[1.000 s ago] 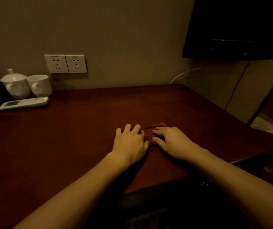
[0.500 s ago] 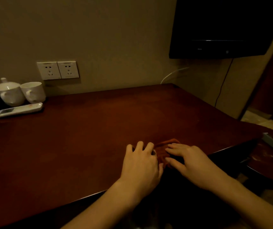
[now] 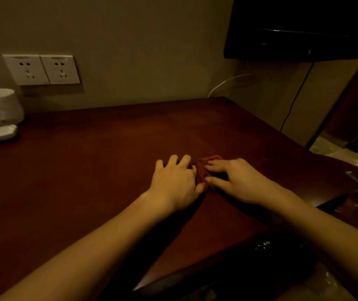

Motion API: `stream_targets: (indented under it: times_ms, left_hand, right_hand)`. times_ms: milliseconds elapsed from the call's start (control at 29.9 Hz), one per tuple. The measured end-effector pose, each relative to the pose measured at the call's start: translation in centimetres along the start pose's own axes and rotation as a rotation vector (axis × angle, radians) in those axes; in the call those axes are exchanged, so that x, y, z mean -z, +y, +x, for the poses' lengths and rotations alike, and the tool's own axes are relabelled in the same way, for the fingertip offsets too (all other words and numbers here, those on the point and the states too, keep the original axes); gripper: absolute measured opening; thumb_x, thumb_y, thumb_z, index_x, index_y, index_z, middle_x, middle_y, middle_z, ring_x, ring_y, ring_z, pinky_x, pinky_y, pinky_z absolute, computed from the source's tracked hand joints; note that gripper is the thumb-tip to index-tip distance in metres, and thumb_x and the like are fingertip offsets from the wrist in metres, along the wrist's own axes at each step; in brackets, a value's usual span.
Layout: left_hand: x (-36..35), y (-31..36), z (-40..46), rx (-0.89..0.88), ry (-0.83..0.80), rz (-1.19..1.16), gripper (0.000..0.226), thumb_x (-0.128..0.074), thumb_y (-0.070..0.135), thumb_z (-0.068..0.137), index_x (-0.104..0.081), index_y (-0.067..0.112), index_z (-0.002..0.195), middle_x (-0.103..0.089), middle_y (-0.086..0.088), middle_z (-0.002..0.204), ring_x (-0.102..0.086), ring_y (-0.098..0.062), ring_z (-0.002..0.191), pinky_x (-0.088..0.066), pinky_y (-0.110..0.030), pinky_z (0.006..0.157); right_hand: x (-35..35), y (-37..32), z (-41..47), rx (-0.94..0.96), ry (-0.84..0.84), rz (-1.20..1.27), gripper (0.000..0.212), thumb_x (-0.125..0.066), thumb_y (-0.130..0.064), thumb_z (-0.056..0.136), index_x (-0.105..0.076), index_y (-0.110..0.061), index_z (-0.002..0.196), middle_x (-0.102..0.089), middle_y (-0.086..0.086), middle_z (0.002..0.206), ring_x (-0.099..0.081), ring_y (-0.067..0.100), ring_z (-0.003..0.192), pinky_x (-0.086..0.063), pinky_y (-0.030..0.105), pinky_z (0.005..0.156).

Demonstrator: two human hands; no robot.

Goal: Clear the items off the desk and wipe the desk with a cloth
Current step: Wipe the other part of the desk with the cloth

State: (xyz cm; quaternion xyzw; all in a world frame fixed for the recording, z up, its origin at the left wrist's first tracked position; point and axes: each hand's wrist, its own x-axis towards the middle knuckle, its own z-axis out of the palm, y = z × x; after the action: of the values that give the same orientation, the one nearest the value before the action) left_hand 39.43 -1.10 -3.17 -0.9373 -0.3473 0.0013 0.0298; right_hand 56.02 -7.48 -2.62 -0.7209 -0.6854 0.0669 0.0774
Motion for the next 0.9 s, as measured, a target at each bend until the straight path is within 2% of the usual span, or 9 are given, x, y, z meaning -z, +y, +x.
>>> stream_targets:
  times_ms: [234, 367, 568, 635, 735, 835, 902]
  left_hand:
    - [-0.2, -1.6, 3.2, 0.018, -0.029, -0.034, 0.053, -0.029, 0.059, 0.093, -0.051, 0.025, 0.127, -0.036, -0.003, 0.135, -0.03, -0.032, 0.124, -0.022, -0.057, 0.099]
    - [-0.4, -0.8, 2.1, 0.021, 0.023, 0.021, 0.055, -0.027, 0.059, 0.093, -0.05, 0.024, 0.129, -0.036, -0.002, 0.136, -0.03, -0.032, 0.123, -0.025, -0.053, 0.095]
    - [-0.1, 1.9, -1.0, -0.047, 0.084, 0.047, 0.056, -0.029, 0.059, 0.092, -0.052, 0.022, 0.128, -0.04, -0.001, 0.129, -0.035, -0.029, 0.117, -0.029, -0.047, 0.087]
    - [0.0, 3.2, -2.3, -0.099, 0.105, 0.022, 0.061, -0.023, 0.059, 0.091, -0.052, 0.022, 0.129, -0.04, -0.001, 0.128, -0.036, -0.027, 0.114, -0.03, -0.045, 0.086]
    - [0.1, 5.1, -4.0, -0.184, 0.142, -0.024, 0.071, -0.014, 0.059, 0.083, -0.056, 0.021, 0.124, -0.045, -0.001, 0.12, -0.042, -0.026, 0.107, -0.033, -0.043, 0.081]
    - [-0.1, 6.6, -4.9, -0.223, 0.149, -0.079, 0.065, -0.021, 0.056, 0.083, -0.061, 0.019, 0.117, -0.049, -0.001, 0.111, -0.046, -0.025, 0.1, -0.038, -0.042, 0.076]
    - [0.4, 7.1, -5.1, -0.22, 0.125, -0.099, 0.062, -0.022, 0.054, 0.085, -0.06, 0.018, 0.118, -0.048, 0.0, 0.11, -0.046, -0.023, 0.098, -0.038, -0.04, 0.076]
  right_hand:
    - [0.2, 0.9, 2.7, -0.02, 0.007, 0.011, 0.049, -0.052, -0.046, 0.094, -0.053, -0.022, 0.136, -0.046, 0.002, 0.146, -0.038, 0.021, 0.139, -0.031, 0.042, 0.114]
    - [0.0, 1.0, 1.9, -0.023, 0.014, 0.021, 0.052, -0.052, -0.046, 0.094, -0.051, -0.02, 0.138, -0.044, 0.004, 0.148, -0.037, 0.021, 0.139, -0.03, 0.041, 0.115]
    - [0.2, 1.6, -2.5, -0.002, 0.012, 0.053, 0.052, -0.053, -0.048, 0.092, -0.051, -0.024, 0.138, -0.043, -0.001, 0.149, -0.035, 0.014, 0.139, -0.029, 0.038, 0.116]
    - [-0.1, 2.0, -4.8, -0.003, 0.027, 0.067, 0.054, -0.052, -0.052, 0.091, -0.051, -0.027, 0.138, -0.042, -0.003, 0.15, -0.034, 0.012, 0.14, -0.029, 0.037, 0.116]
    - [-0.3, 2.5, -8.3, -0.03, 0.048, 0.099, 0.056, -0.05, -0.057, 0.088, -0.051, -0.031, 0.137, -0.04, -0.009, 0.149, -0.032, 0.003, 0.139, -0.027, 0.03, 0.116]
    - [-0.4, 2.7, -10.9, -0.056, 0.047, 0.118, 0.067, -0.039, -0.069, 0.08, -0.049, -0.036, 0.137, -0.036, -0.018, 0.149, -0.025, -0.006, 0.139, -0.024, 0.021, 0.116]
    - [-0.2, 2.8, -11.4, -0.07, 0.034, 0.142, 0.07, -0.038, -0.072, 0.076, -0.046, -0.039, 0.137, -0.033, -0.023, 0.148, -0.02, -0.012, 0.137, -0.017, 0.012, 0.113]
